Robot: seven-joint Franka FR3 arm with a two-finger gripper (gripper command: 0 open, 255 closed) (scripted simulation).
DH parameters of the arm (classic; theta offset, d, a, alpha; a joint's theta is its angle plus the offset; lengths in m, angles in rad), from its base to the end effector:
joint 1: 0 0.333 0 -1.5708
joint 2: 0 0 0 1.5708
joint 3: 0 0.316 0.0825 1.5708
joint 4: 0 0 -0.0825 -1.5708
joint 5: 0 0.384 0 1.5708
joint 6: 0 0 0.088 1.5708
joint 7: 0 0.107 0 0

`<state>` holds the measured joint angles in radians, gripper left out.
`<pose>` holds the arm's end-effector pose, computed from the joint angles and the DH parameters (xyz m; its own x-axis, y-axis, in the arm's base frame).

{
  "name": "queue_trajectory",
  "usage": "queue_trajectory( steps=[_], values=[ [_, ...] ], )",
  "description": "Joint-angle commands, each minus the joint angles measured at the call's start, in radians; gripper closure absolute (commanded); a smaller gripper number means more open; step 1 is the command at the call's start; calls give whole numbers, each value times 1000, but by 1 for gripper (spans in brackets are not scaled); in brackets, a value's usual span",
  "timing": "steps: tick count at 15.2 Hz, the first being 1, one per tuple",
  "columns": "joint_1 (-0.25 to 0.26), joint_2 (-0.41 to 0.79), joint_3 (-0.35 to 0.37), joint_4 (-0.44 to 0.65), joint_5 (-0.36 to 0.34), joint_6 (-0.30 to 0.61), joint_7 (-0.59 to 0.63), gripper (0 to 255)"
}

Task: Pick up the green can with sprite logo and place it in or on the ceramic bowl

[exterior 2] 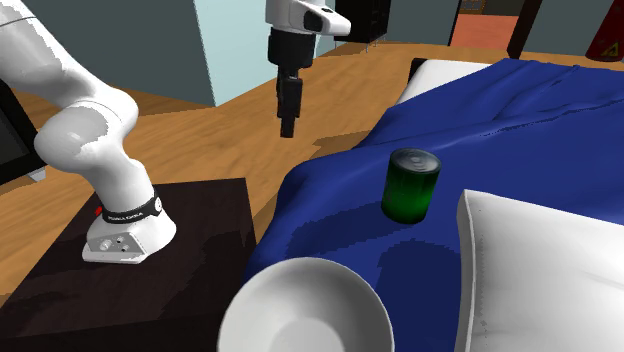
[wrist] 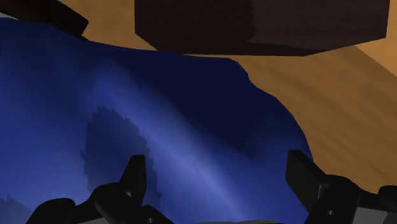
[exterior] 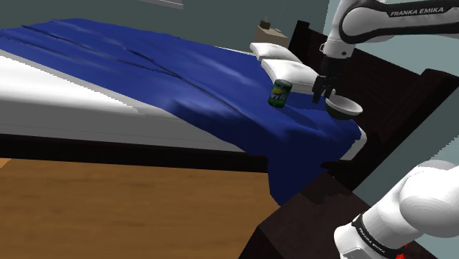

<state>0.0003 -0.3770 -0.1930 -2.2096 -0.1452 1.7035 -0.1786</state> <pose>0.4160 -0.1026 0.5169 0.9890 0.0293 -0.1449 0.0361 -0.9984 0.0443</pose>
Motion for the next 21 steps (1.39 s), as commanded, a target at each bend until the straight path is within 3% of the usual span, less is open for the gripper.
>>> queue_trajectory(
  steps=[1, 9, 16, 21],
  values=[
    [0, 62, -26, 53, 6, 29, -53, 0],
    [-6, 339, -97, 321, 94, 102, -257, 0],
    [-50, 598, -115, 632, 215, 86, -421, 0],
    [-50, 602, -112, 570, 217, 152, -423, 0]
  ],
)
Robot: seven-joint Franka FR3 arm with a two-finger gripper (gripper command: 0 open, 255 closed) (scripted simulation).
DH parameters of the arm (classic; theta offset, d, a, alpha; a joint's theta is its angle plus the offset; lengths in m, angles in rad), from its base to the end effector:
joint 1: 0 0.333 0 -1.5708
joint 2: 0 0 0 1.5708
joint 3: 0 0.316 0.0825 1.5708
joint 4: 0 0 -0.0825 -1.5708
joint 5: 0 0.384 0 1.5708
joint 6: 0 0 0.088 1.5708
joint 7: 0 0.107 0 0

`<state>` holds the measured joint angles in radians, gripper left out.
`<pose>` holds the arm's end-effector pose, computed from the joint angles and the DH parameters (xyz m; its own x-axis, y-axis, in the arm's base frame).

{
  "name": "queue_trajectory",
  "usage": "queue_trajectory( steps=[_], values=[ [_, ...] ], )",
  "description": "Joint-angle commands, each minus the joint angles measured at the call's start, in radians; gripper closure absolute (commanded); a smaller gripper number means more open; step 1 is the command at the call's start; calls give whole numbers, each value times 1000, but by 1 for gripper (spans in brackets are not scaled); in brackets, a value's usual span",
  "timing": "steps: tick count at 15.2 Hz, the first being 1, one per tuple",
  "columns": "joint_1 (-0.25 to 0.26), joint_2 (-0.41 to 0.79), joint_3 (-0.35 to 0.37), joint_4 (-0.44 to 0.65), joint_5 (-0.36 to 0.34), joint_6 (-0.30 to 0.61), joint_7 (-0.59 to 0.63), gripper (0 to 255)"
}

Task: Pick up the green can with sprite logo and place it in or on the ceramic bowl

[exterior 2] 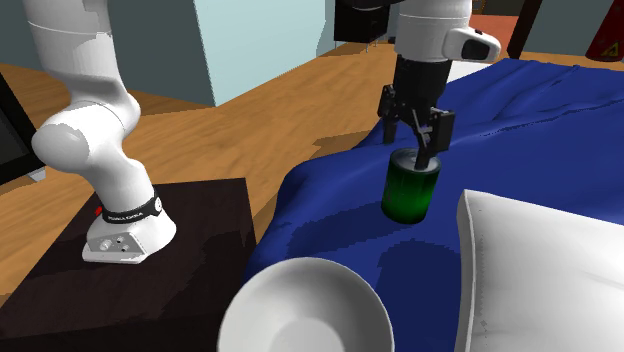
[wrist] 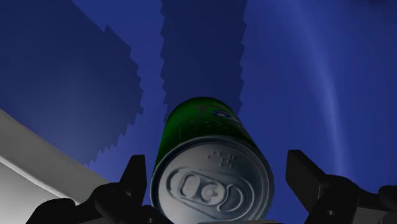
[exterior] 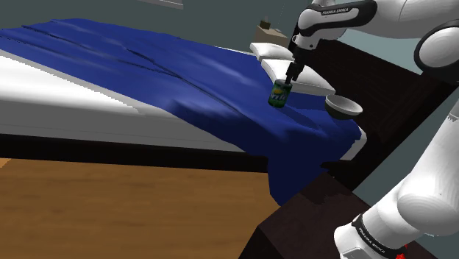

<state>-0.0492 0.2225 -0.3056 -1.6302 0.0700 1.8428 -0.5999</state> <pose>0.5954 -0.1985 0.4933 0.9729 0.2313 0.0012 0.2313 -0.9729 -0.0004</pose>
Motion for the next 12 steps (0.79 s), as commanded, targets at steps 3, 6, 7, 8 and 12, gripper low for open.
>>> queue_trajectory(
  steps=[3, 6, 7, 8, 12],
  values=[
    [0, 7, 1, -39, 3, 46, -3, 0],
    [0, 7, 1, -39, 3, 46, -3, 0],
    [0, 7, 1, -39, 3, 46, -3, 0],
    [0, 7, 1, -39, 3, 46, -3, 0],
    [0, 7, 1, -38, 3, 46, -3, 255]
  ],
)
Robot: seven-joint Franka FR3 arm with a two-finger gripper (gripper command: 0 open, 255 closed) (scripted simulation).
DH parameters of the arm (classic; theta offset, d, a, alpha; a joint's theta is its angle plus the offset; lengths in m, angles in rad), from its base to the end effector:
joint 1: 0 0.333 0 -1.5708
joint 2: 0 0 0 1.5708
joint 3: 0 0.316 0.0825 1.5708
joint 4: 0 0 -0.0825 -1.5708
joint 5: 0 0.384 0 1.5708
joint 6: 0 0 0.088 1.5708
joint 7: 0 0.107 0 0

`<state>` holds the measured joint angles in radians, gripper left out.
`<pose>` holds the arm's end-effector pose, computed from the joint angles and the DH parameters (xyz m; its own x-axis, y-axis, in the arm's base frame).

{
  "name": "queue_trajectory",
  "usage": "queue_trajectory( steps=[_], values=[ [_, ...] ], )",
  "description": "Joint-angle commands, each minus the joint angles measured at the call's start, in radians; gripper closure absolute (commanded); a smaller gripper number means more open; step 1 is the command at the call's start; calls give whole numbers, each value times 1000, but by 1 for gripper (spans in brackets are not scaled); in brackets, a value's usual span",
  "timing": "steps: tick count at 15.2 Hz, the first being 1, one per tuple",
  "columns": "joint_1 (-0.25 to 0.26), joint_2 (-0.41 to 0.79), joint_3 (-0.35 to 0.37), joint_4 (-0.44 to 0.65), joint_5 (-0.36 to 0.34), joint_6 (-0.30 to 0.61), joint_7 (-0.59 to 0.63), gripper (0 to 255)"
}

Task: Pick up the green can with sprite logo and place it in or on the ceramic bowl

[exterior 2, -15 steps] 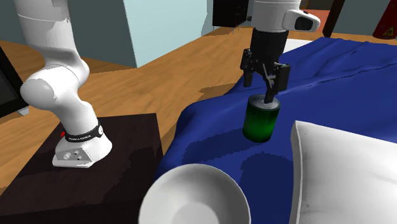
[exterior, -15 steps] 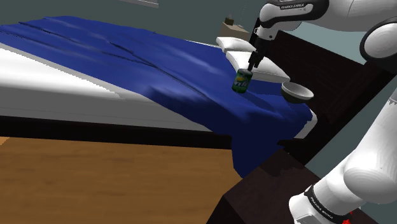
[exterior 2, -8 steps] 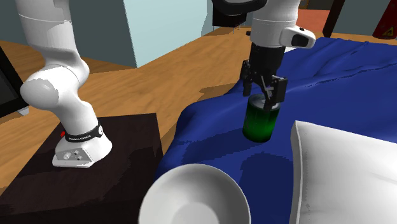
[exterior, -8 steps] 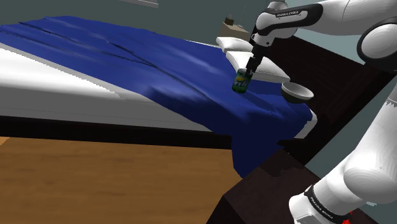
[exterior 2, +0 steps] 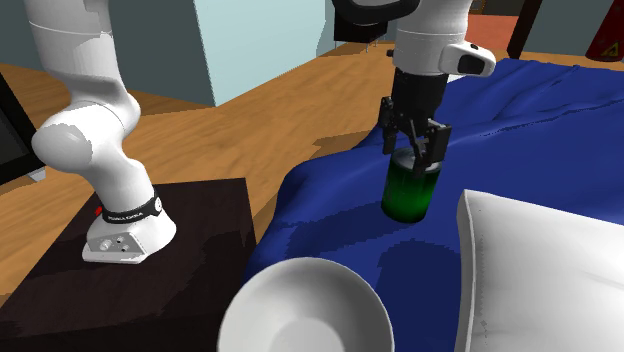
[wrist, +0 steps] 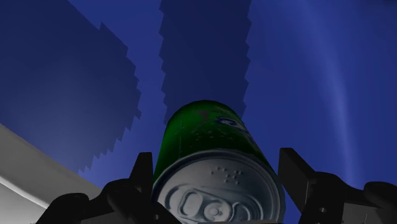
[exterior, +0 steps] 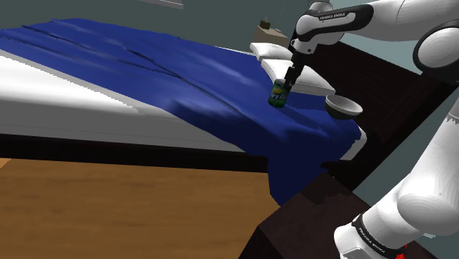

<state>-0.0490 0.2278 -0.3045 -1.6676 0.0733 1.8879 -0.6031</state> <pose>0.5957 -0.1987 0.4761 0.9727 0.2322 0.0039 0.2322 -0.9727 0.0003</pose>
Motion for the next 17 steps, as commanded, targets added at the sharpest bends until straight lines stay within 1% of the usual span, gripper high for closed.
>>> queue_trajectory(
  steps=[1, 8, 17],
  values=[
    [0, 2, 0, -1, 0, 1, 0, 255],
    [0, 2, 0, -1, 0, 1, 0, 255],
    [-3, -6, -3, 110, -4, -117, 4, 255]
  ],
)
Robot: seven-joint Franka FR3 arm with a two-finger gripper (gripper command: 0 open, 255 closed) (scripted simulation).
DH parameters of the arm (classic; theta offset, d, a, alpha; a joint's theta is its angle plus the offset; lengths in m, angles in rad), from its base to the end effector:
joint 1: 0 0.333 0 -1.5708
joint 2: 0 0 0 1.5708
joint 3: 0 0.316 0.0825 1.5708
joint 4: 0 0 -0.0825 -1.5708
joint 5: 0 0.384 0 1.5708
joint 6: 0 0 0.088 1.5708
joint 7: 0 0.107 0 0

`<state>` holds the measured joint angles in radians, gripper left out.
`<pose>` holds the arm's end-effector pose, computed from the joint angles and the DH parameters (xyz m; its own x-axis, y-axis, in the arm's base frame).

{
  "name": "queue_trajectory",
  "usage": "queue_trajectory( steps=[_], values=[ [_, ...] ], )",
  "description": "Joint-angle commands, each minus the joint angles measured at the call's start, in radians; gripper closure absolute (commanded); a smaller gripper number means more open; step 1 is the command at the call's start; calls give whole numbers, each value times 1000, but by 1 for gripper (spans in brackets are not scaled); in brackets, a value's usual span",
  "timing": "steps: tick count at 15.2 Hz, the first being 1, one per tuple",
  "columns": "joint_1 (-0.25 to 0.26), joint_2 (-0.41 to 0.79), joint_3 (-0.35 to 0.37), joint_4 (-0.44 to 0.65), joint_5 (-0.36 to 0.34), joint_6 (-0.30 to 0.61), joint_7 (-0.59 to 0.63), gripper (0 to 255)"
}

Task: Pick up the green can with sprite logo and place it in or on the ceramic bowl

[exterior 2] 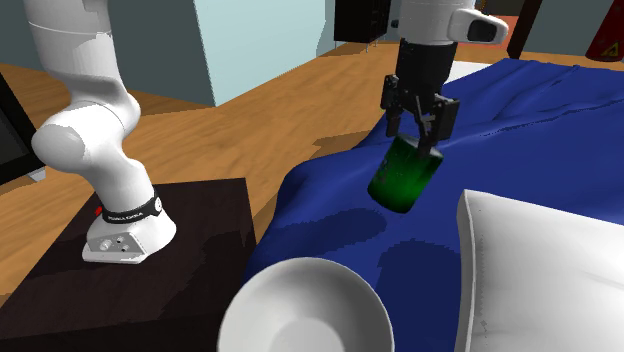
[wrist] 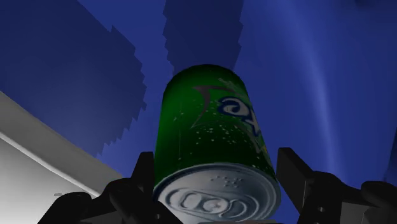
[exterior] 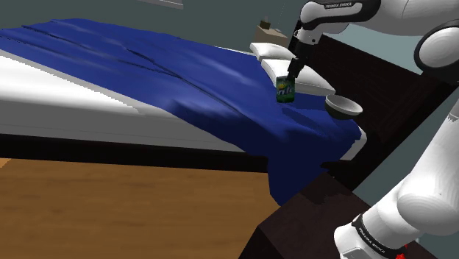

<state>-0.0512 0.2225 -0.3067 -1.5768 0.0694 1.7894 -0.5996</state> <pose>0.5960 -0.1989 0.5142 0.9728 0.2317 0.0012 0.2317 -0.9728 -0.0005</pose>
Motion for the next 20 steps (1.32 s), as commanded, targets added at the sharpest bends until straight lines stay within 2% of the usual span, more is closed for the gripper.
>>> queue_trajectory(
  steps=[1, 11, 20],
  values=[
    [-1, -1, -1, 33, 0, -32, 0, 255],
    [-10, 18, -3, 193, 5, -175, 0, 255],
    [-28, 66, -6, 382, 20, -318, -5, 255]
  ],
)
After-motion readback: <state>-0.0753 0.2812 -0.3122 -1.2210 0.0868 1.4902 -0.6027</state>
